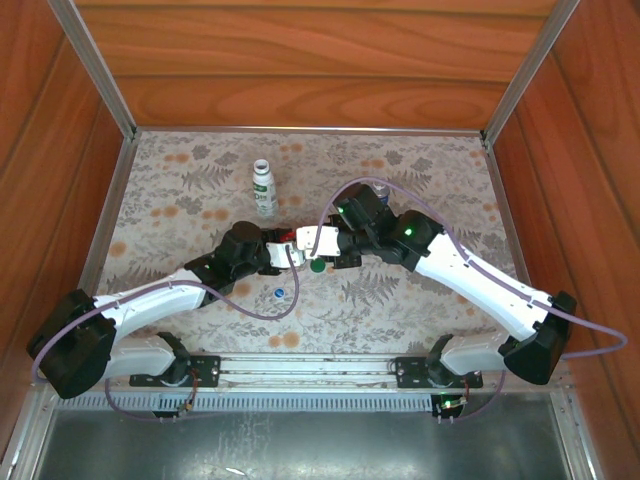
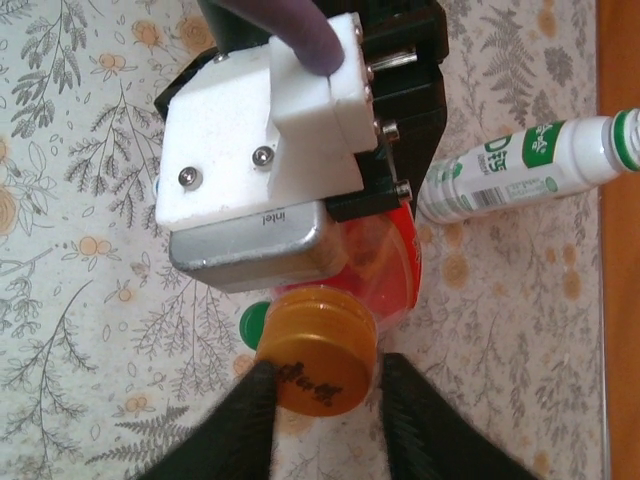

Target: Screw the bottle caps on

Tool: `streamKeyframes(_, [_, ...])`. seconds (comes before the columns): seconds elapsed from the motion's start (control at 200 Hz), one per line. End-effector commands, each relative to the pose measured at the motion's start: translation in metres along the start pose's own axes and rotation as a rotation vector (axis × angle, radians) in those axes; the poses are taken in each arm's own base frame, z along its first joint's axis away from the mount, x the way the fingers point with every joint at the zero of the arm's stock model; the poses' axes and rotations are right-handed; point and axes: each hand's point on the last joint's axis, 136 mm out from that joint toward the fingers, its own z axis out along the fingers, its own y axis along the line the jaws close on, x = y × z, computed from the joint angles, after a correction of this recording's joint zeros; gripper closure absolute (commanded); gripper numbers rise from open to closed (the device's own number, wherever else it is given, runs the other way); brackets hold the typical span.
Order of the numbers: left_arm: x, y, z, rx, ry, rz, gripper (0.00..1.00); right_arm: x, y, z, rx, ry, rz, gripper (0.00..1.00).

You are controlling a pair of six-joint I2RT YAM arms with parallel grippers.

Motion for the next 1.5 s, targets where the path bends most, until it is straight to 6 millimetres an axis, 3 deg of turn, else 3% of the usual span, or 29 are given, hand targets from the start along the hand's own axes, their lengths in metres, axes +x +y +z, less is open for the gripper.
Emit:
streamKeyframes(0.0, [-0.026,0.016,-0.003,-0.030,-0.086,0.005,0.46,-0.006,0.010,0.004,-0.031,-0.043,0.006,0.55])
streamKeyframes(0.105, [-0.026,0.016,-0.004,-0.029,-0.088,0.004,0.46,-0.004,0.011,0.006,-0.031,-0.039,0.002,0.50])
streamKeyframes(0.27, [-0.026,0.015,-0.003,-0.026,-0.090,0.002,0.47,-0.003,0.011,0.008,-0.035,-0.028,0.000,0.59])
streamKeyframes(0.52, [-0.022,0.013,-0.001,-0.022,-0.075,0.006,0.46,0.000,0.008,0.001,-0.011,-0.014,-0.012,0.54])
streamKeyframes(0.819, [-0.019,0.012,0.002,-0.021,-0.061,0.004,0.46,0.004,0.008,0.005,-0.014,0.005,0.024,0.72])
streamKeyframes(1.119, [-0.014,0.029,0.011,-0.049,-0.029,-0.019,0.48,-0.011,0.010,-0.001,-0.044,-0.086,0.252,0.84])
streamKeyframes(1.234, [-0.013,0.034,0.012,-0.063,-0.020,-0.018,0.48,-0.024,0.007,-0.005,-0.063,-0.160,0.406,0.87])
streamKeyframes(1.494, [-0.007,0.035,0.015,-0.069,0.003,-0.015,0.48,-0.025,-0.008,0.007,-0.041,-0.194,0.883,0.86])
